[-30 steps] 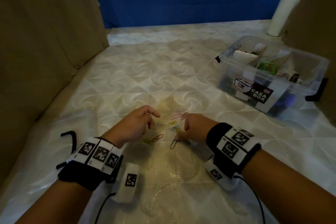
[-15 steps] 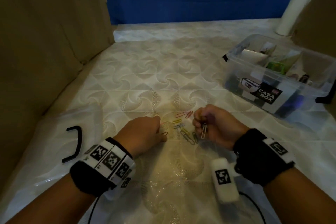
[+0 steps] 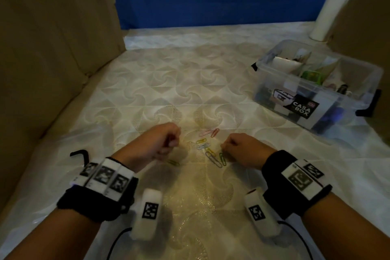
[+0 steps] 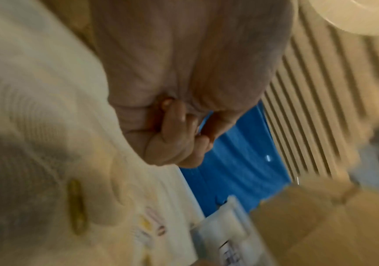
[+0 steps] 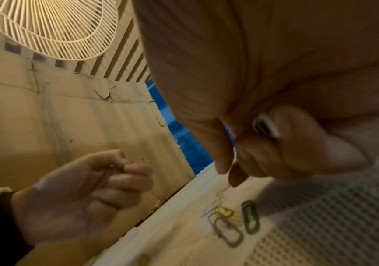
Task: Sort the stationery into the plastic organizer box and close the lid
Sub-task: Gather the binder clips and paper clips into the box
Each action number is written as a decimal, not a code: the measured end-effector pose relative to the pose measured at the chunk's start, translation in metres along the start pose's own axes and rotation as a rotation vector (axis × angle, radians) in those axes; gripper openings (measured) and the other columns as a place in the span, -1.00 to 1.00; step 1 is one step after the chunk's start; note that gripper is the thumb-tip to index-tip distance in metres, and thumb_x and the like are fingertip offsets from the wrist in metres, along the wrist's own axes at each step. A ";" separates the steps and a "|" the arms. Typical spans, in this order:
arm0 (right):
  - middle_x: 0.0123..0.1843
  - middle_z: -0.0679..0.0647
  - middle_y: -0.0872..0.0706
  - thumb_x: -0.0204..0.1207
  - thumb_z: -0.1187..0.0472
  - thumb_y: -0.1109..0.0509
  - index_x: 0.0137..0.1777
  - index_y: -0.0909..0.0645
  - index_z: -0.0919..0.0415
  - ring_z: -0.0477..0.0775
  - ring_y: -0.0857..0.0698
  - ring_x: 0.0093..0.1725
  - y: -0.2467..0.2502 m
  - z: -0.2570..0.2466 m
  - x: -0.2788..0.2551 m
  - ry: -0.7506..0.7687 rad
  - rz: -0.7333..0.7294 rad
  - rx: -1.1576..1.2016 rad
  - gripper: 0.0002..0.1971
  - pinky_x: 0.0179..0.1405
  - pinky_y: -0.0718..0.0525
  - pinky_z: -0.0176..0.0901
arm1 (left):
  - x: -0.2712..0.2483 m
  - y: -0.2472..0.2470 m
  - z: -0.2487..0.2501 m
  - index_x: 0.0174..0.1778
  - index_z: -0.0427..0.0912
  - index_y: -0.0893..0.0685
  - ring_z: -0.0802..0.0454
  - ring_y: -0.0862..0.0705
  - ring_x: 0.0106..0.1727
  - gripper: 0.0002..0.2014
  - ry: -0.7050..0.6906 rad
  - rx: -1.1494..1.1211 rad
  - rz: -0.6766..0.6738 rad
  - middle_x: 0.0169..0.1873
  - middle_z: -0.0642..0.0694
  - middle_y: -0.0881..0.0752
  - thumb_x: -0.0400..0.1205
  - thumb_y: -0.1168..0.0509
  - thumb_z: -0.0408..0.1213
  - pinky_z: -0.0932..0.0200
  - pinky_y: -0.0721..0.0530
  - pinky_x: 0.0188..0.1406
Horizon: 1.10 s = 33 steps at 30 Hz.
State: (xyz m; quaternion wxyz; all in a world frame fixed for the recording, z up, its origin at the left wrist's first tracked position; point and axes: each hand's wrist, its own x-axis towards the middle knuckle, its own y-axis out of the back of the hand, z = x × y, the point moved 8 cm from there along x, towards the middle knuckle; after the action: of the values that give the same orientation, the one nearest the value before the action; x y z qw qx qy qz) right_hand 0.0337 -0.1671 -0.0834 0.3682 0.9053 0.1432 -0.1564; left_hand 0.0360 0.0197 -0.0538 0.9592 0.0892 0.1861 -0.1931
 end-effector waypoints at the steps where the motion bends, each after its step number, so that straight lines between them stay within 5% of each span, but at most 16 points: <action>1: -0.27 0.02 -0.62 0.64 0.07 -0.27 -0.36 -0.47 0.08 0.02 -0.58 -0.20 0.000 -0.002 -0.001 -0.003 -0.009 -0.067 -0.69 -0.06 -0.54 -0.12 | -0.004 0.001 0.003 -0.36 -0.09 -0.37 0.17 -0.20 -0.60 -0.77 0.008 -0.228 -0.043 -0.49 0.00 -0.34 0.62 0.02 -0.28 0.35 -0.13 -0.67; 3: -0.34 0.04 -0.57 0.58 -0.05 -0.33 -0.38 -0.46 0.11 0.02 -0.54 -0.29 -0.001 -0.004 -0.003 -0.042 -0.019 -0.176 -0.64 -0.25 -0.47 -0.17 | -0.009 0.004 0.011 -0.40 -0.08 -0.34 0.18 -0.18 -0.61 -0.75 -0.026 -0.458 -0.086 -0.50 0.02 -0.30 0.61 0.03 -0.20 0.32 -0.05 -0.68; 6: -0.31 0.02 -0.56 0.45 -0.17 -0.43 -0.21 -0.49 0.16 0.02 -0.56 -0.25 -0.009 -0.006 -0.008 -0.108 -0.011 -0.318 -0.62 -0.40 -0.39 -0.22 | -0.011 0.012 0.015 -0.44 -0.05 -0.28 0.19 -0.14 -0.62 -0.62 -0.105 -0.444 -0.017 -0.53 0.05 -0.19 0.72 -0.03 -0.09 0.28 -0.02 -0.67; 9: 0.09 0.15 -0.66 0.51 -0.15 -0.38 0.23 -0.47 0.28 0.15 -0.66 0.10 -0.019 -0.011 -0.007 -0.114 0.006 -0.403 -0.48 -0.08 -0.53 -0.15 | -0.013 0.018 0.013 -0.39 -0.09 -0.39 0.20 -0.19 -0.60 -0.63 -0.134 -0.042 0.074 -0.58 0.10 -0.28 0.75 -0.05 -0.08 0.31 -0.13 -0.64; 11: 0.27 0.21 -0.61 0.59 -0.11 -0.27 0.33 -0.40 0.31 0.21 -0.62 0.24 -0.020 -0.010 -0.008 -0.134 0.037 -0.431 -0.48 0.05 -0.50 -0.09 | -0.014 0.023 0.013 -0.20 -0.10 -0.56 0.23 -0.32 -0.57 -0.73 -0.181 0.436 0.113 -0.56 0.14 -0.41 0.74 -0.08 -0.12 0.30 -0.30 -0.56; 16: 0.23 0.16 -0.63 0.63 -0.10 -0.17 0.27 -0.41 0.25 0.20 -0.63 0.18 -0.018 -0.003 -0.012 -0.182 0.048 -0.449 -0.57 -0.01 -0.48 -0.06 | -0.013 0.008 -0.005 0.21 0.04 -0.46 0.14 -0.60 -0.15 -0.83 -0.101 1.095 -0.021 -0.16 0.12 -0.62 0.74 -0.09 -0.11 0.17 -0.55 -0.12; 19: 0.22 0.20 -0.64 0.67 0.10 -0.15 0.26 -0.44 0.27 0.22 -0.65 0.14 -0.020 -0.009 -0.012 -0.152 0.064 -0.553 -0.71 -0.06 -0.49 -0.05 | -0.009 -0.001 -0.021 0.23 0.01 -0.38 0.02 -0.59 -0.14 -0.83 -0.006 1.285 -0.100 -0.20 0.04 -0.59 0.73 -0.10 -0.15 0.09 -0.58 -0.12; 25: 0.26 0.20 -0.62 0.64 0.22 -0.12 0.29 -0.40 0.28 0.21 -0.65 0.21 -0.032 -0.014 -0.009 -0.177 0.010 -0.555 -0.73 0.01 -0.53 -0.09 | 0.004 -0.005 -0.032 0.23 -0.10 -0.34 0.01 -0.56 -0.20 -0.79 -0.034 1.502 -0.138 -0.31 0.07 -0.46 0.72 -0.13 -0.17 0.09 -0.62 -0.17; 33: 0.29 0.25 -0.60 0.65 0.27 -0.13 0.33 -0.35 0.32 0.26 -0.63 0.26 -0.027 -0.014 -0.022 -0.205 0.058 -0.449 -0.71 0.10 -0.56 -0.03 | 0.001 -0.005 -0.030 0.13 -0.10 -0.34 -0.01 -0.54 -0.25 -0.83 -0.107 1.517 -0.120 -0.37 0.07 -0.42 0.73 -0.10 -0.11 0.05 -0.61 -0.19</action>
State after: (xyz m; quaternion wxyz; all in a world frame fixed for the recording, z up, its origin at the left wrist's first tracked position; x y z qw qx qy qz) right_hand 0.0066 -0.1418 -0.0821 0.5770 0.7839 0.1104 -0.2011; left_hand 0.0252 0.0222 -0.0817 0.6307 0.7041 -0.0399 -0.3238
